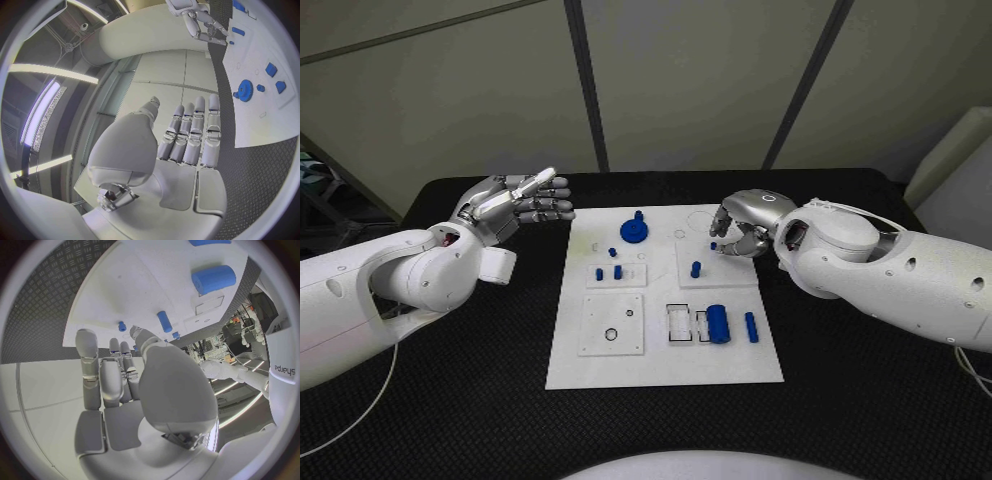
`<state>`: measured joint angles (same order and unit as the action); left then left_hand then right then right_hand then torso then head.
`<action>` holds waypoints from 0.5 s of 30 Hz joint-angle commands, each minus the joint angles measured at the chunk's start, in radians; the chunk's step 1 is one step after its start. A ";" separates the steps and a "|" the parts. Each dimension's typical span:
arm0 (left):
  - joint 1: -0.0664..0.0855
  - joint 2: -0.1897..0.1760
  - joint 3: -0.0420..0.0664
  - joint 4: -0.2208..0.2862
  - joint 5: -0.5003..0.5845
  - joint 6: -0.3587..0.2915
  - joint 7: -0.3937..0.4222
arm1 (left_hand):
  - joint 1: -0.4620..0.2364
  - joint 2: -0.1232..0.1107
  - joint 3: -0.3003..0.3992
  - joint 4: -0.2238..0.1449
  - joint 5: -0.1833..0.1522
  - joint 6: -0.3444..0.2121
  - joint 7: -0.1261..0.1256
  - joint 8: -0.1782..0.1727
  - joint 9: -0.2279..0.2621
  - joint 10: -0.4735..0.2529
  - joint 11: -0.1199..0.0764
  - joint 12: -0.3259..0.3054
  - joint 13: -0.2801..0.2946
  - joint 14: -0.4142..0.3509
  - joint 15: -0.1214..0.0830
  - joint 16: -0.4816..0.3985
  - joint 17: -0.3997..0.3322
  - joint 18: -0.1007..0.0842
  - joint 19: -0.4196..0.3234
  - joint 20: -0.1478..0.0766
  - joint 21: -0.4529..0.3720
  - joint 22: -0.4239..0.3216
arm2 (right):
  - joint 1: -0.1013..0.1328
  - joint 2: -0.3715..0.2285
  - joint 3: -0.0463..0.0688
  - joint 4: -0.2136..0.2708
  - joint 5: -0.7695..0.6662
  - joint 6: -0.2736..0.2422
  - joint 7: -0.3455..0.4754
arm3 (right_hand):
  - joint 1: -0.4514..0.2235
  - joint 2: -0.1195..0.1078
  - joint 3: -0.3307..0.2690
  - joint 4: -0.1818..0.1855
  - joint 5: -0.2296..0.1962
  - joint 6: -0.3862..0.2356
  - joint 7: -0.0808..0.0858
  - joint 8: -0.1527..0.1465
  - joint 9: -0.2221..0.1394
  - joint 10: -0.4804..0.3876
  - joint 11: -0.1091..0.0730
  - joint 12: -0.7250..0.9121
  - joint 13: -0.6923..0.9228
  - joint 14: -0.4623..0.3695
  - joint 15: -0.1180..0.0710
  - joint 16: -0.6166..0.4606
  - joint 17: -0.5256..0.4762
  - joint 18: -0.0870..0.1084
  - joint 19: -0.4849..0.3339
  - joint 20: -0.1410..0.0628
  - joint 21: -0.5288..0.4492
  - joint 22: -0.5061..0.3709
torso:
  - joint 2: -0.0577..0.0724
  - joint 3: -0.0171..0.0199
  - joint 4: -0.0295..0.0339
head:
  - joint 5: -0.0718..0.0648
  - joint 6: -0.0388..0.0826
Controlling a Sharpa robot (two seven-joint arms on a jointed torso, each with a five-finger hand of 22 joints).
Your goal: Assemble the parts on the task board
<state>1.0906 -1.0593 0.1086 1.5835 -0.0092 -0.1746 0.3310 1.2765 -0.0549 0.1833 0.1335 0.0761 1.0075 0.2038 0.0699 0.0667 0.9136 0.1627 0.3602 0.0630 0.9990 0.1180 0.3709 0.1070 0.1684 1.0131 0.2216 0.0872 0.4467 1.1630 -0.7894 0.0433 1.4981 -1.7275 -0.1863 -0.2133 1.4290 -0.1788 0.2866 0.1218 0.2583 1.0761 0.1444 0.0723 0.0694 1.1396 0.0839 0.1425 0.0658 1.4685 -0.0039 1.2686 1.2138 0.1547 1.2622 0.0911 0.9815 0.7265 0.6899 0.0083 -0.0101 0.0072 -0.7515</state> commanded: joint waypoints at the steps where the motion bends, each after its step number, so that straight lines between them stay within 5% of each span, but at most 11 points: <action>1: 0.001 0.003 0.001 0.004 0.017 0.018 0.035 | 0.006 0.006 0.001 -0.006 0.000 0.001 0.006 0.003 -0.001 0.008 -0.002 -0.003 0.000 0.007 -0.002 -0.007 -0.002 0.016 0.008 0.002 -0.007 -0.002 | -0.002 0.011 -0.002 -0.010 -0.040 0.063 -0.023 | 0.008 0.001 0.008 0.001 -0.001 -0.005 0.002 -0.004 0.000 -0.008 0.001 0.003 -0.001 0.055 0.001 0.010 0.007 -0.013 0.007 0.004 0.021 0.024 | 0.001 0.0001 0.0004 | 0.000 -0.003; 15: 0.001 0.012 0.001 0.004 0.018 0.028 0.034 | 0.007 0.007 0.000 -0.008 0.000 0.002 0.006 0.003 0.000 0.009 -0.002 -0.003 0.000 0.010 -0.003 -0.007 -0.002 0.016 0.010 0.001 -0.007 -0.004 | -0.009 0.050 -0.007 -0.044 -0.047 0.050 -0.013 | 0.017 0.013 0.031 -0.005 0.002 0.002 0.003 -0.002 0.001 0.000 0.000 0.009 -0.001 0.052 0.001 0.029 0.017 -0.023 0.019 0.006 0.088 0.104 | 0.001 0.0007 -0.0002 | 0.001 -0.007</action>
<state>1.0903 -1.0485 0.1088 1.5861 0.0024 -0.1651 0.3431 1.2765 -0.0549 0.1833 0.1336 0.0760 1.0076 0.2038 0.0699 0.0668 0.9170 0.1593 0.3602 0.0631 1.0026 0.1144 0.3669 0.1062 0.1684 1.0166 0.2253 0.0870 0.4443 1.1538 -0.7412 0.0373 1.4545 -1.7609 -0.1412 -0.2275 1.4371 -0.1706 0.3126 0.1166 0.2583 1.0761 0.1444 0.0723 0.0695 1.1397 0.0840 0.1469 0.0661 1.4685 -0.0038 1.2948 1.2304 0.1393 1.2763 0.0981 1.0650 0.8256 0.6908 0.0090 -0.0094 0.0081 -0.7574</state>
